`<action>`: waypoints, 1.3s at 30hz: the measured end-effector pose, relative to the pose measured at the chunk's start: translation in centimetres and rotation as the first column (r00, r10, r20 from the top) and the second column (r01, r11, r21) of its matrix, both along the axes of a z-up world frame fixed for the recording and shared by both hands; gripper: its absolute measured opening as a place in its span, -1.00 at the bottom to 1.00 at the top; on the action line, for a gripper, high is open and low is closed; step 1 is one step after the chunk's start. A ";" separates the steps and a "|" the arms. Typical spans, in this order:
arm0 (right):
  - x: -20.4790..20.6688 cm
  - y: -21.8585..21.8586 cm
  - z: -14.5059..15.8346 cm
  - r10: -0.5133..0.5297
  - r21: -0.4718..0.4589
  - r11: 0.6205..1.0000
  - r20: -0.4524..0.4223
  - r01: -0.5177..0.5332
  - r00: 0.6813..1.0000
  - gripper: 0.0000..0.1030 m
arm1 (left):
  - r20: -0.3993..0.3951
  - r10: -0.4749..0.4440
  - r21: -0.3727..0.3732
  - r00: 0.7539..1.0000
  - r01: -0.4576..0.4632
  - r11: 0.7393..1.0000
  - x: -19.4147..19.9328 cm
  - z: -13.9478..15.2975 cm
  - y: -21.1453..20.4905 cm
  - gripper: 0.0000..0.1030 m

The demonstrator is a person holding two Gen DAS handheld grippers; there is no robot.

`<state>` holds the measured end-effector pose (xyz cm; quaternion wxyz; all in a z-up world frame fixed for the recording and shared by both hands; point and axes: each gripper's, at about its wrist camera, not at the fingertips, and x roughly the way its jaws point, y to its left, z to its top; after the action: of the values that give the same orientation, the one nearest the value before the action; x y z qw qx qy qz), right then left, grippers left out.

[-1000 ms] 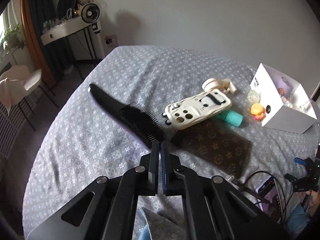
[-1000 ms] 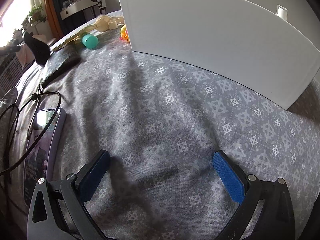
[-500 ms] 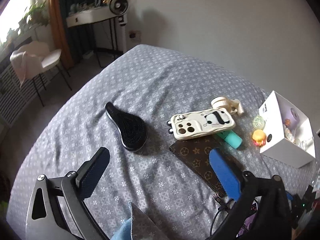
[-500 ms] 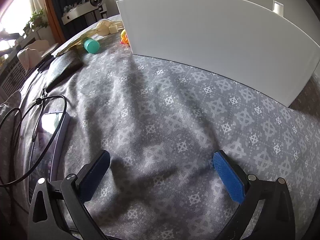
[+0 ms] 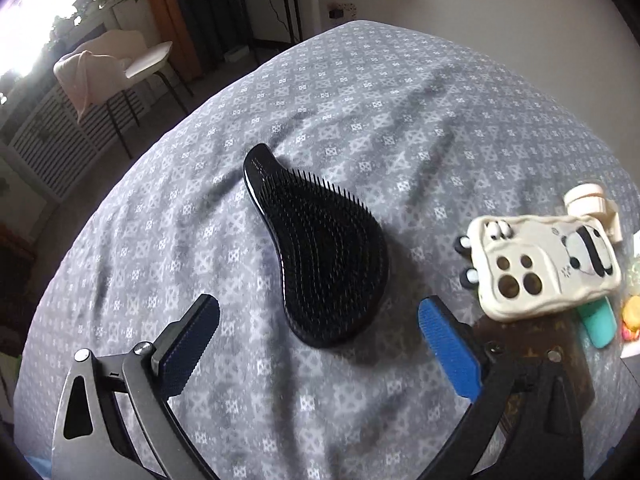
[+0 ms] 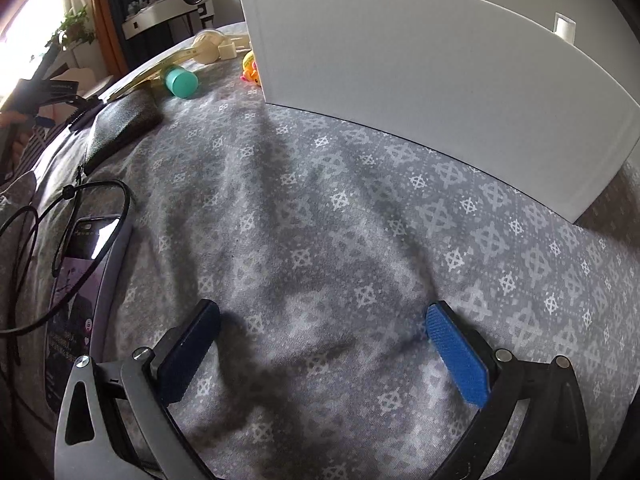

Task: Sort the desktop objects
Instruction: 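Carry the black hairbrush into the white box and open the left gripper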

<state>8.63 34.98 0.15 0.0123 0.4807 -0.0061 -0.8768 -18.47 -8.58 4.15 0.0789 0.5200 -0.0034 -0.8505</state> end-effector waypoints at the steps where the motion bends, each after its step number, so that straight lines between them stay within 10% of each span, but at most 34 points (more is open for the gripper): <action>1: 0.0 0.0 0.0 0.000 0.001 1.000 -0.001 0.000 1.000 1.00 | 0.005 0.014 -0.006 1.000 -0.014 1.000 -0.7 -0.3 -0.2 0.95; 8: -0.2 0.0 -0.1 0.001 0.003 1.000 -0.007 -0.001 1.000 1.00 | 0.036 0.071 0.014 0.997 -0.071 0.997 -3.8 -2.4 -1.0 0.92; 12: -0.2 -0.1 -0.1 -0.001 0.003 1.000 -0.007 0.001 1.000 1.00 | 0.022 0.062 0.098 0.998 -0.064 0.993 -3.5 -2.5 -1.2 0.39; 22: -0.1 -0.1 -0.1 -0.003 0.004 1.000 -0.007 0.003 1.000 1.00 | -0.131 -0.118 0.058 0.984 0.127 0.990 0.9 3.9 0.8 0.36; 32: -0.1 -0.2 -0.1 -0.003 0.003 1.000 -0.008 0.003 1.000 1.00 | -0.291 -0.350 0.065 0.891 0.383 0.921 5.8 14.8 7.7 0.36; 39: -0.1 -0.2 -0.2 -0.003 0.003 1.000 -0.008 0.003 1.000 1.00 | -0.353 -0.514 0.139 0.782 0.587 0.798 8.0 19.5 19.2 0.37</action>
<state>8.56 34.78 -0.02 0.0103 0.4771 -0.0054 -0.8788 -10.46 10.64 23.66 -0.2389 0.3676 -0.0410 -0.8978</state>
